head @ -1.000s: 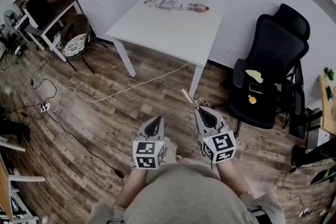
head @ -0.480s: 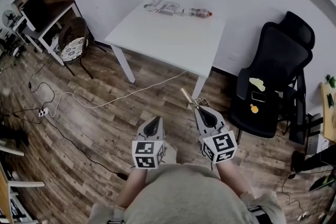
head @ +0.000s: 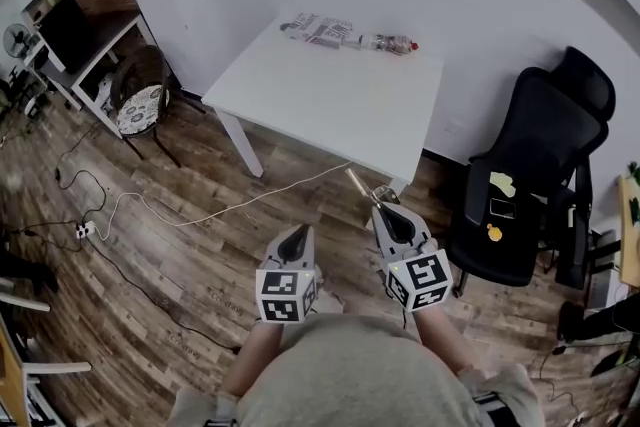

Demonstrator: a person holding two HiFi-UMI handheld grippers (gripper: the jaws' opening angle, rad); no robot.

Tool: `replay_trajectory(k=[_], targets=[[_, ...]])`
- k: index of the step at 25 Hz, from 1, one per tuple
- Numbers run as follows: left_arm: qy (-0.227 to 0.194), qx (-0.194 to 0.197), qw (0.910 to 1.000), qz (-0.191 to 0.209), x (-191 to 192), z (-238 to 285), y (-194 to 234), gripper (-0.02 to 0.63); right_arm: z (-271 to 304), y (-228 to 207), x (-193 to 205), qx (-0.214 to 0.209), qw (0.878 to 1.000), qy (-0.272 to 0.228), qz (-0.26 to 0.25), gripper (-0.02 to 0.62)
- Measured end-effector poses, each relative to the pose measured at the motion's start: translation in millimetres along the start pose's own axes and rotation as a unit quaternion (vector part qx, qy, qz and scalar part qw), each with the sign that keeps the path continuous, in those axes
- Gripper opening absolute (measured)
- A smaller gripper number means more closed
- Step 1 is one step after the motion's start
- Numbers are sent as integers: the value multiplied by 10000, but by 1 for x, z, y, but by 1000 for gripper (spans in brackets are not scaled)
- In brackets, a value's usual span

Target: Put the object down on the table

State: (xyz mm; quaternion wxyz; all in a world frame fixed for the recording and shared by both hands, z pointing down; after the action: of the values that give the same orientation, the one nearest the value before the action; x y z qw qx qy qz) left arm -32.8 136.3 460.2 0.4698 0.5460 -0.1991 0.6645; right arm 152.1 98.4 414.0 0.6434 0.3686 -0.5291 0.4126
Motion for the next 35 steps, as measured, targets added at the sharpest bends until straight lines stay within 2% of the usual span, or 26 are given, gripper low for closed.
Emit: replay_trajectory(k=[16, 30, 35], targets=[[110, 376, 9991, 170, -65, 73, 111, 15, 136, 8, -30, 305, 9995, 26, 33, 9], [152, 596, 9979, 202, -86, 105, 183, 15, 209, 23, -34, 579, 9983, 79, 37, 9], [169, 619, 9978, 151, -87, 109, 195, 15, 219, 27, -34, 608, 9981, 107, -9, 9]])
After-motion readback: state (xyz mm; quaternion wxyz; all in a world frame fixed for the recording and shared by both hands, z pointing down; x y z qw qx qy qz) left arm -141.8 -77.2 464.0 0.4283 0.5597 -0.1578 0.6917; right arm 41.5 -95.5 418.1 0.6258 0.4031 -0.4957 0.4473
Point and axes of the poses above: the fingertips, and each gripper's own axes: z forward along the fingers, y to its left, x out of its underside, the point moved 7 cm from there along -z, backward along the fingers, and after that the axes turned 15 degrees about x, right-handed, at the moved point
